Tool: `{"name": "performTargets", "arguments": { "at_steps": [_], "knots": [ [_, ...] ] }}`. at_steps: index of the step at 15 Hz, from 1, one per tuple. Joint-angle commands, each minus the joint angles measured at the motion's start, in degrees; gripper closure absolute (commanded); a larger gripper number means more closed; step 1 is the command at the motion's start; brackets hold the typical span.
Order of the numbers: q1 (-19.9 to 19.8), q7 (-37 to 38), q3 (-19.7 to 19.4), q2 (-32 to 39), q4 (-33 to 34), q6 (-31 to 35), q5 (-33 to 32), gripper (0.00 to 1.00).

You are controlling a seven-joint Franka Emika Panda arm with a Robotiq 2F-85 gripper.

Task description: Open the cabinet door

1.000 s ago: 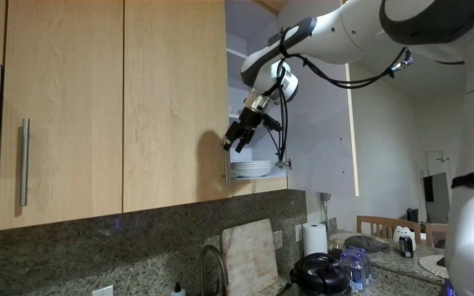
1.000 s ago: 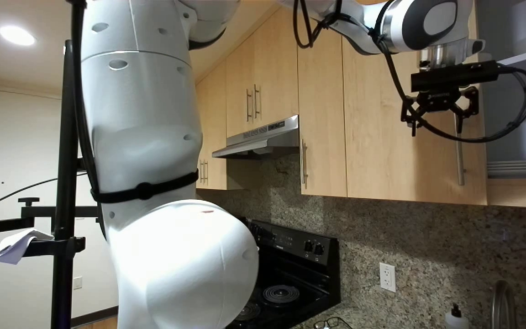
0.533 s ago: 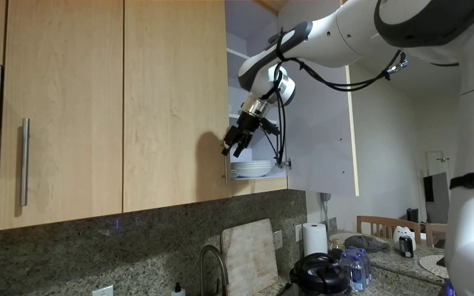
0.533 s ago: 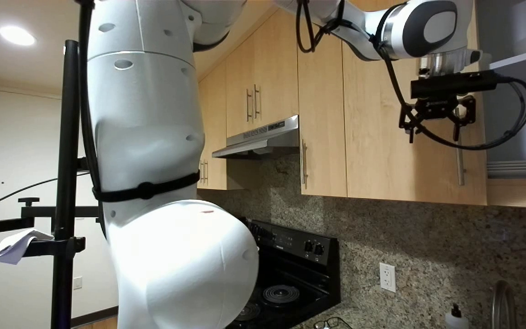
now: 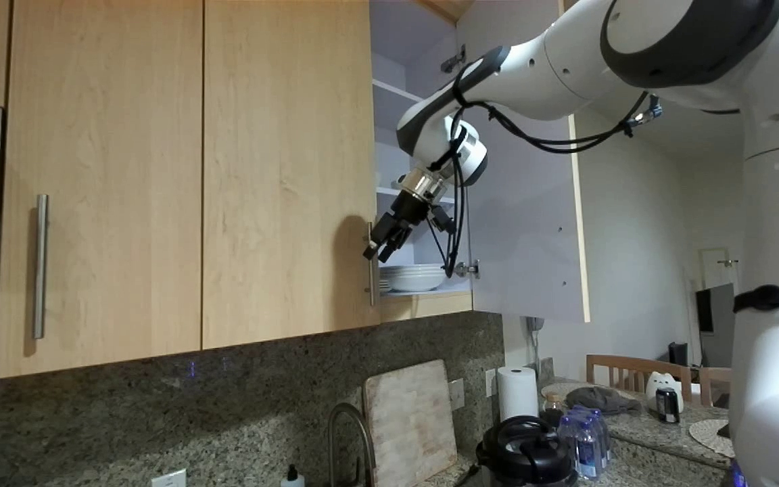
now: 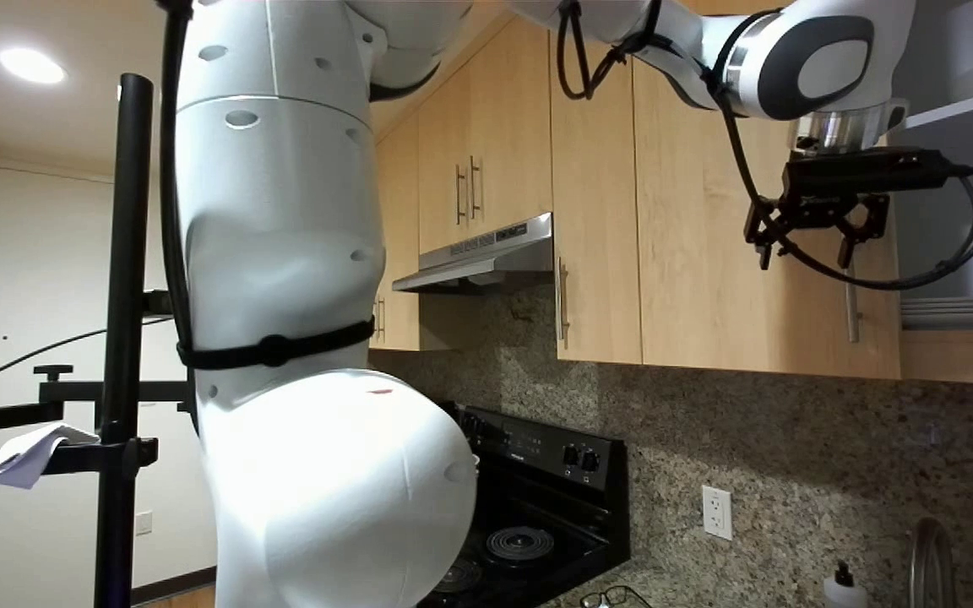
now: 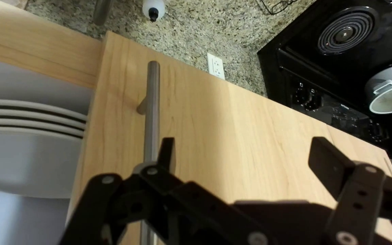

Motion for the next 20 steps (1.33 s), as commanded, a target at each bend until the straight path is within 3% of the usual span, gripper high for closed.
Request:
{"name": "performTargets", "arguments": {
  "at_steps": [1,12,20],
  "knots": [
    [-2.0,-6.2,0.0,1.5,0.9,0.3,4.6,0.00],
    [-3.9,-14.6,1.3,5.2,2.8,2.7,18.5,0.00],
    [-5.0,-14.6,2.0,8.6,6.6,1.3,21.3,0.00]
  ]
}}
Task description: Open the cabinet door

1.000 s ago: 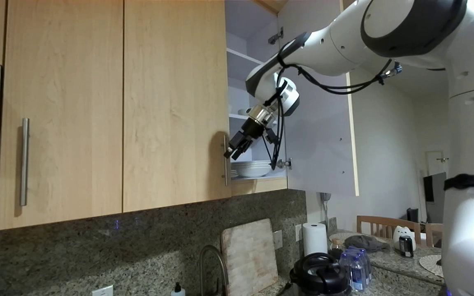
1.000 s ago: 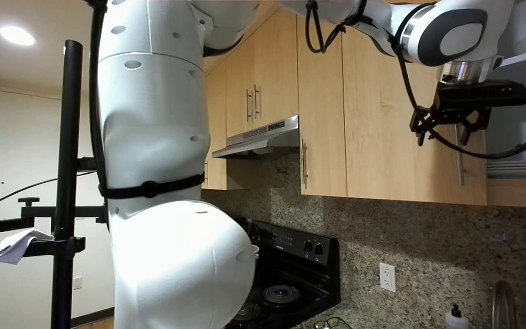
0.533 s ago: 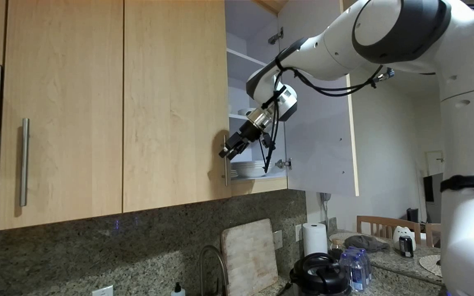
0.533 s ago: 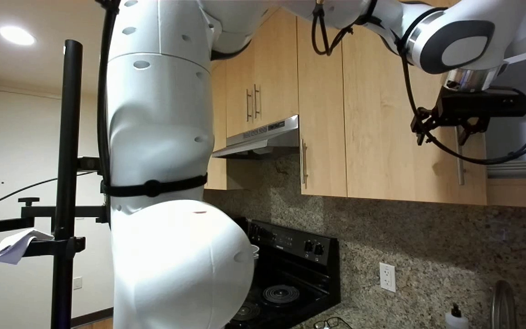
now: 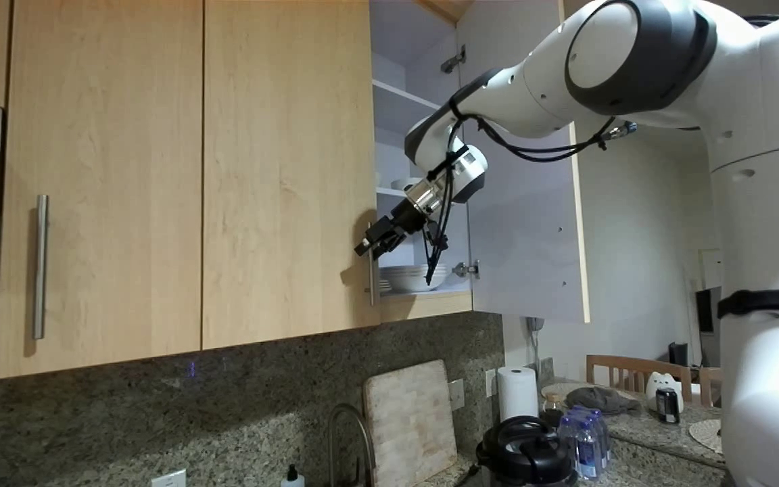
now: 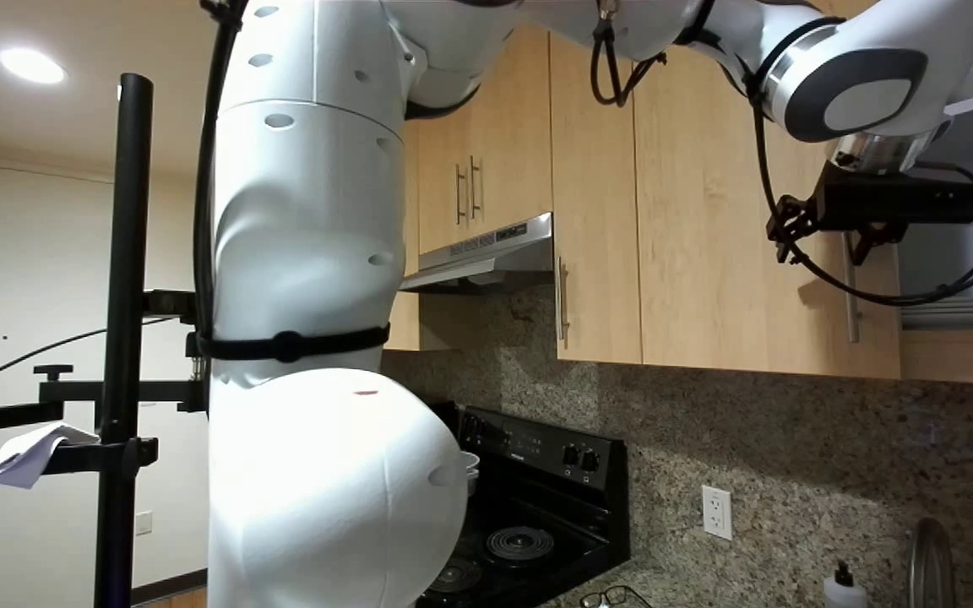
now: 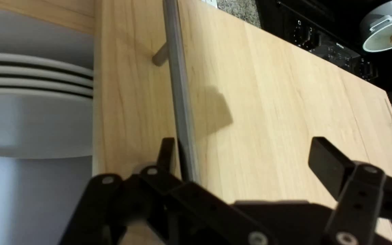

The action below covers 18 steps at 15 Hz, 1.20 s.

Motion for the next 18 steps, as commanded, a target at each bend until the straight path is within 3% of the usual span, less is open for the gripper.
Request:
{"name": "performTargets", "arguments": {
  "at_steps": [1,10,18],
  "knots": [
    [-1.5,-2.3,1.9,2.7,2.9,0.7,2.0,0.00],
    [-3.0,-0.4,2.5,2.2,1.2,-4.4,2.0,0.00],
    [-2.4,1.6,3.3,-1.4,-5.0,1.4,7.5,0.00]
  ]
}}
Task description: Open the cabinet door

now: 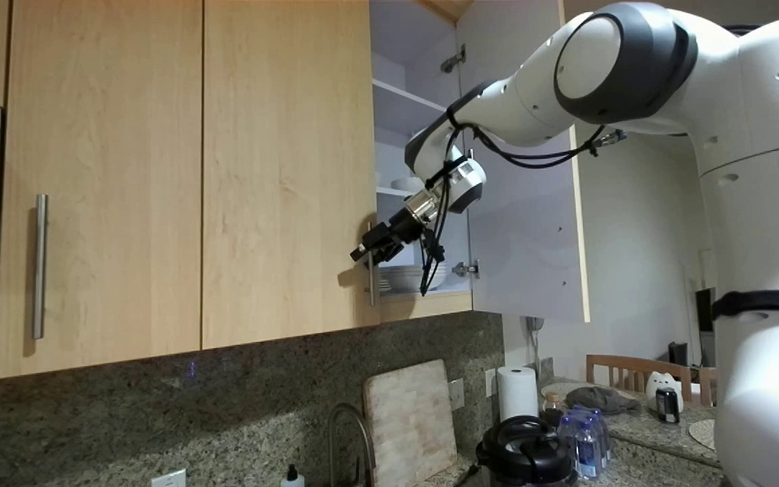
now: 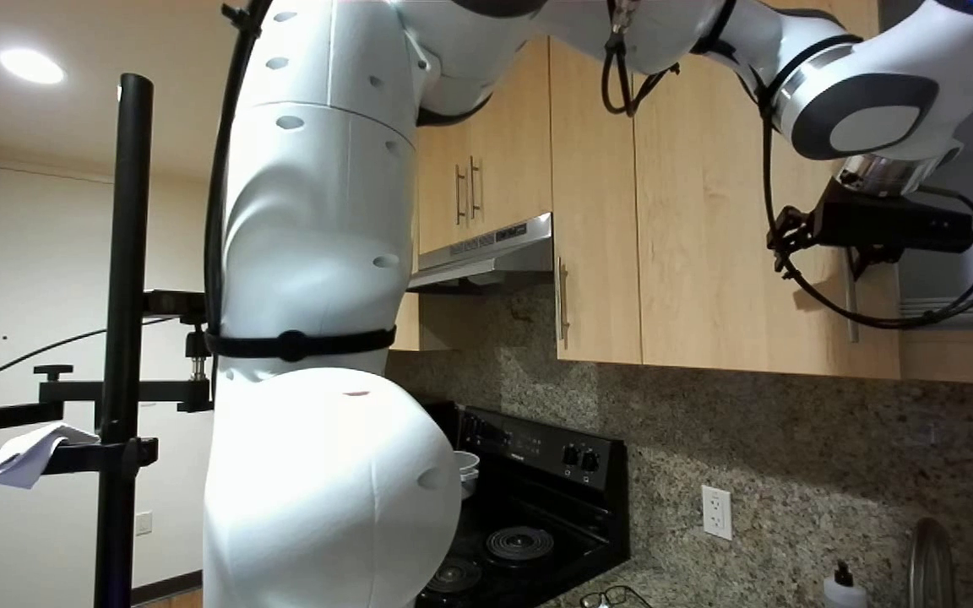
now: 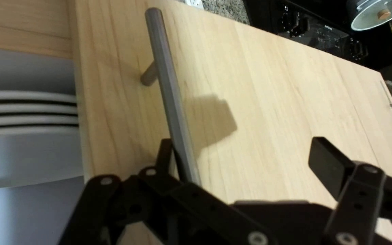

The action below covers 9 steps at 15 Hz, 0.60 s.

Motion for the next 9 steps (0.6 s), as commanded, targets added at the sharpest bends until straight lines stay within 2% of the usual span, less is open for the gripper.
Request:
{"name": "performTargets", "arguments": {
  "at_steps": [1,4,9],
  "knots": [
    [0.0,1.0,1.9,-3.8,-5.6,4.1,3.0,0.00],
    [0.7,0.2,2.9,-5.5,-8.0,6.7,3.0,0.00],
    [0.7,-1.9,3.2,-7.6,-10.6,3.9,0.1,0.00]
  ]
}}
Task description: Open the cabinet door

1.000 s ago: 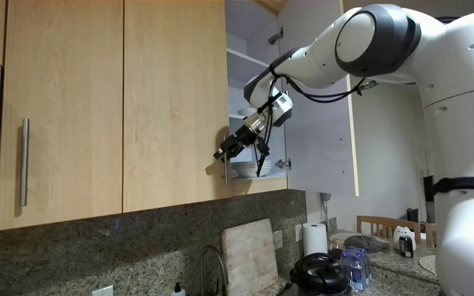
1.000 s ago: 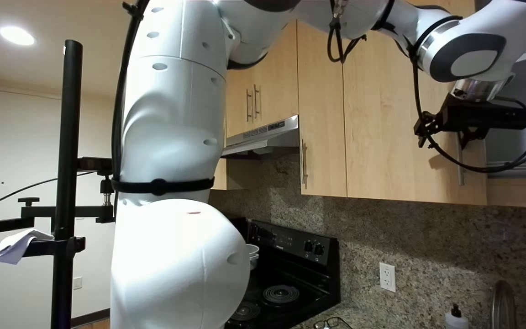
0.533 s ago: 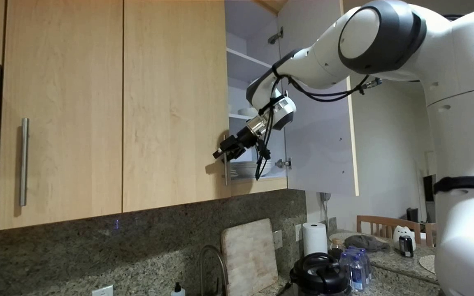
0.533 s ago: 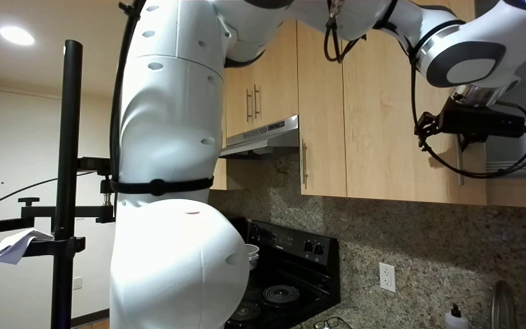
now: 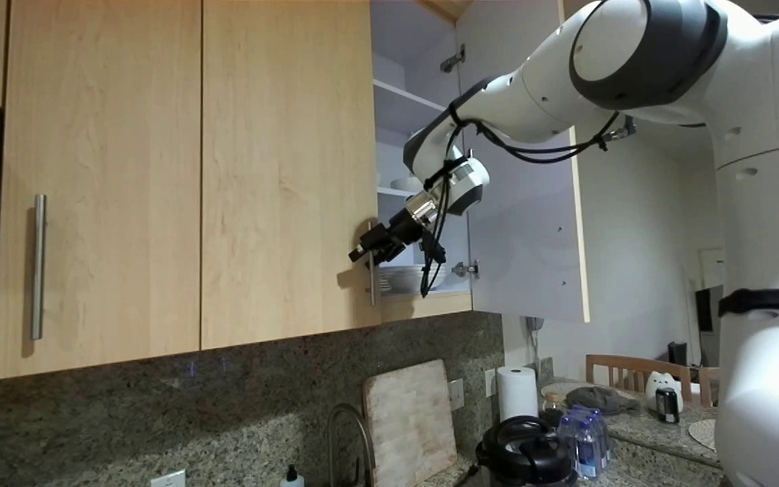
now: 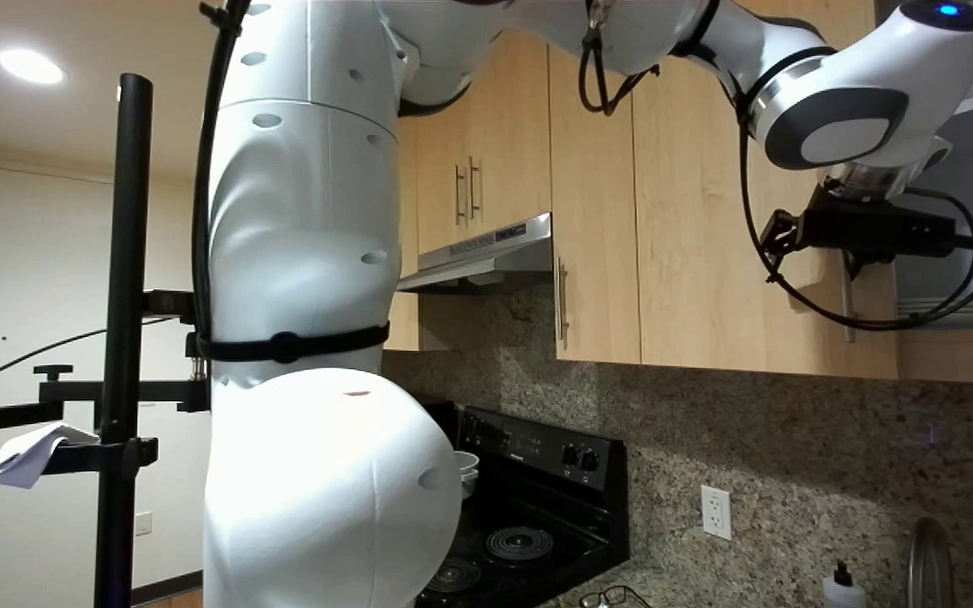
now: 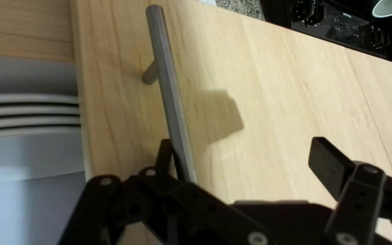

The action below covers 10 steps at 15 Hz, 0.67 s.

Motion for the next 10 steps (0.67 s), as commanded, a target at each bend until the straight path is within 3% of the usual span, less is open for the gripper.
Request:
{"name": "performTargets", "arguments": {
  "at_steps": [1,6,10],
  "knots": [
    [0.5,-3.0,1.2,-4.9,-6.3,-3.2,-1.6,0.00],
    [0.6,-9.7,0.6,-7.0,-9.2,-6.3,-1.5,0.00],
    [1.0,-11.1,0.8,-9.1,-11.9,-4.6,-1.0,0.00]
  ]
}}
